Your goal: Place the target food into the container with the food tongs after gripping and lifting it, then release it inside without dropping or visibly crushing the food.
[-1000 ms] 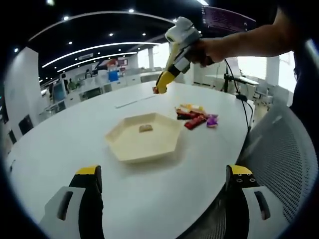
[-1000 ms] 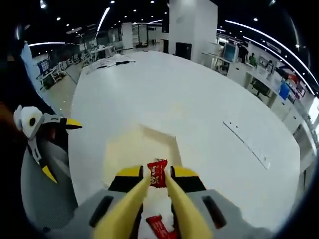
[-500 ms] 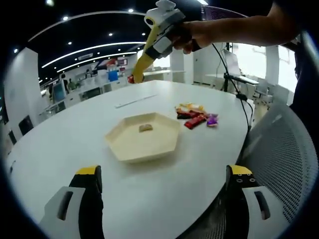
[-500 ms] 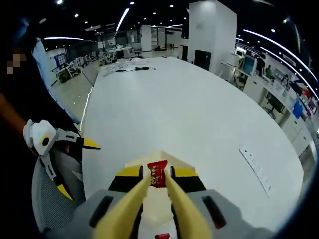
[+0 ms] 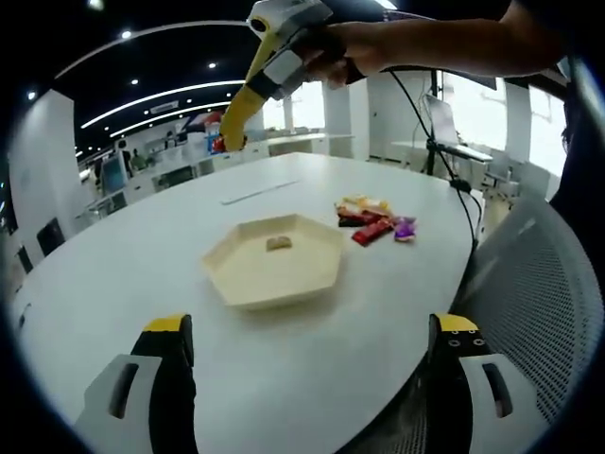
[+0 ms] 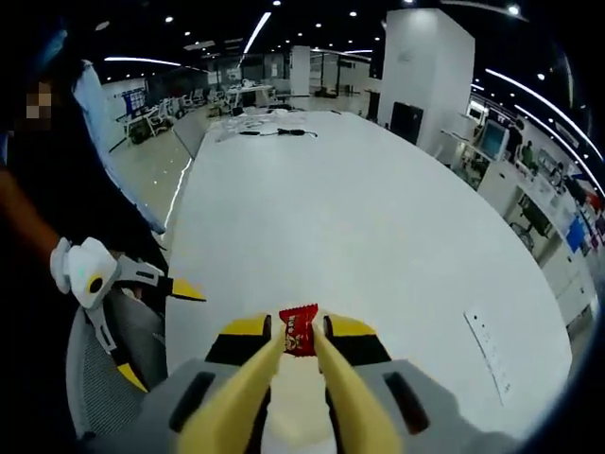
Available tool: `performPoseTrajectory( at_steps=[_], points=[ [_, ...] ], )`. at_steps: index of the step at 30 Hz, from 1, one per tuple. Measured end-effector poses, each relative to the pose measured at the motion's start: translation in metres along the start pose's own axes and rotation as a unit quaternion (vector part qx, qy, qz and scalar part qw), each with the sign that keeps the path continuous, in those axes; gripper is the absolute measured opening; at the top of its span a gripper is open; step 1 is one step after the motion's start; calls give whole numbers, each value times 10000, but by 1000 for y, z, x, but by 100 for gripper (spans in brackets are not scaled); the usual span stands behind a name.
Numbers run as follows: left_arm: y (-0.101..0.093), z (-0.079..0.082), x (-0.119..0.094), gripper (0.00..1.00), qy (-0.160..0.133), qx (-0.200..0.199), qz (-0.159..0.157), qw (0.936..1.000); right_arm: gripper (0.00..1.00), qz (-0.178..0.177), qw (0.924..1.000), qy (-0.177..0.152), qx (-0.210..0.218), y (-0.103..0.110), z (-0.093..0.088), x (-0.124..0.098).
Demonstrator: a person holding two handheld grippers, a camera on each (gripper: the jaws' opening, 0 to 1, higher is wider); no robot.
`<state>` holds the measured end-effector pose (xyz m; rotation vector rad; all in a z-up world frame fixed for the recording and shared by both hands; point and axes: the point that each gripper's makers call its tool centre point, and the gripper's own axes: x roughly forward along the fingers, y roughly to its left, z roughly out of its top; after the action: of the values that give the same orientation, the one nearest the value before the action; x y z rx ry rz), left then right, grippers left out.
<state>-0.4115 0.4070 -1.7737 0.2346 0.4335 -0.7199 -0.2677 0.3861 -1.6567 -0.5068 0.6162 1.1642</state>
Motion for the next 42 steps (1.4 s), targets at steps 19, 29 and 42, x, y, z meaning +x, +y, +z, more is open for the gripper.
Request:
performPoseTrajectory(
  at_steps=[19, 29, 42],
  points=[
    [0, 0, 0, 99, -9, -5, 13, 10000, 25, 71, 9997, -200, -118, -3, 4, -5],
    [-1, 0, 0, 99, -5, 3, -22, 10000, 25, 58, 9992, -334, -200, -10, 1, -16],
    [-1, 0, 0, 99, -5, 28, -29, 10000, 26, 123, 9989, -379, -237, -15, -13, -39]
  ],
)
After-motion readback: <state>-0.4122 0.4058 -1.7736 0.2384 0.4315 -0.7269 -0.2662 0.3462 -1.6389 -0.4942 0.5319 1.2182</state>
